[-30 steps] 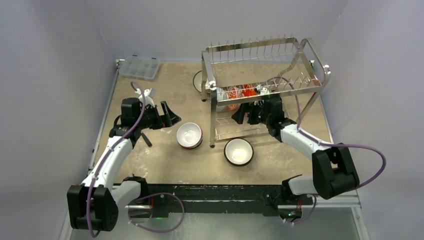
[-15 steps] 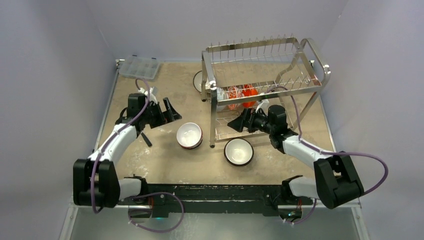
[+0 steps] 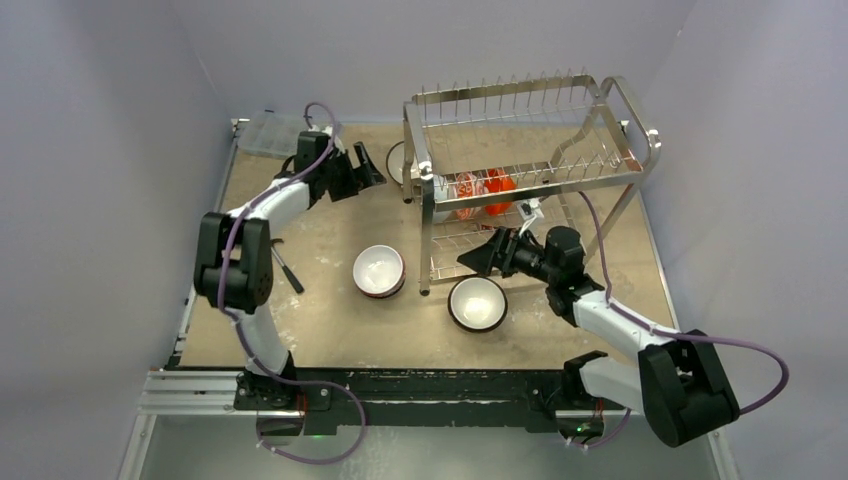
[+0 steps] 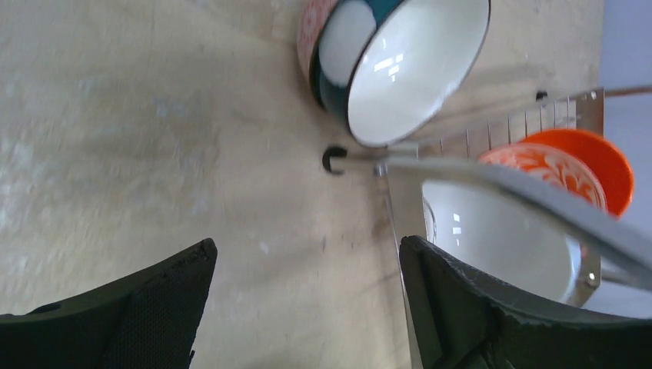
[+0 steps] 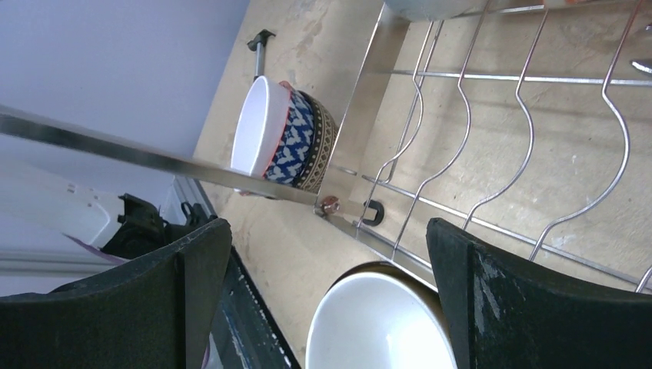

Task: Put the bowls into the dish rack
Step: Pick up the bowl from the center of the board.

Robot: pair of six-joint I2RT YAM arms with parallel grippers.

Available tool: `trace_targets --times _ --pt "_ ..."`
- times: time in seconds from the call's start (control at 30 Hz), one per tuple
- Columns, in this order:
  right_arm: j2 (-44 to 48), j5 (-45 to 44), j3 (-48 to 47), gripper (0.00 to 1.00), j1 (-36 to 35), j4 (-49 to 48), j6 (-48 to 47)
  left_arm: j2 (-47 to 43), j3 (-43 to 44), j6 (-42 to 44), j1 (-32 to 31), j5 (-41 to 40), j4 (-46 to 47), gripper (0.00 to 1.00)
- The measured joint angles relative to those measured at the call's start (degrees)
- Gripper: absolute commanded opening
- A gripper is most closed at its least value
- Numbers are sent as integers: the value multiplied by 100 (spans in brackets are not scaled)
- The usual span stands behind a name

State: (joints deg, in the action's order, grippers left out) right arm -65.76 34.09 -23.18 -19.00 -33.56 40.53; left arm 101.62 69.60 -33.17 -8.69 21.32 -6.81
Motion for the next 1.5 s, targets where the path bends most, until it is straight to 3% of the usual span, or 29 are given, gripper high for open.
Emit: trace_targets --times 0.37,0.53,0.7,0.9,0.97,1.2,1.5 --pt "549 15 452 99 0 -116 264 2247 1969 -332 -188 -74 350 83" --pt "590 15 455 99 0 -59 249 2900 2743 -586 -365 -101 507 70" --pt "595 13 461 99 0 7 247 3314 3182 -826 -516 -164 734 50" --pt "660 9 501 99 0 55 247 3366 3126 -938 -566 -490 793 8" --pt "671 9 501 99 0 55 247 3366 3012 -979 -568 -527 846 0" --pt "697 9 501 99 0 96 245 3187 2496 -1176 -557 -765 1329 0" --pt "737 24 498 99 0 129 247 1884 680 -1379 -79 -1204 1464 0"
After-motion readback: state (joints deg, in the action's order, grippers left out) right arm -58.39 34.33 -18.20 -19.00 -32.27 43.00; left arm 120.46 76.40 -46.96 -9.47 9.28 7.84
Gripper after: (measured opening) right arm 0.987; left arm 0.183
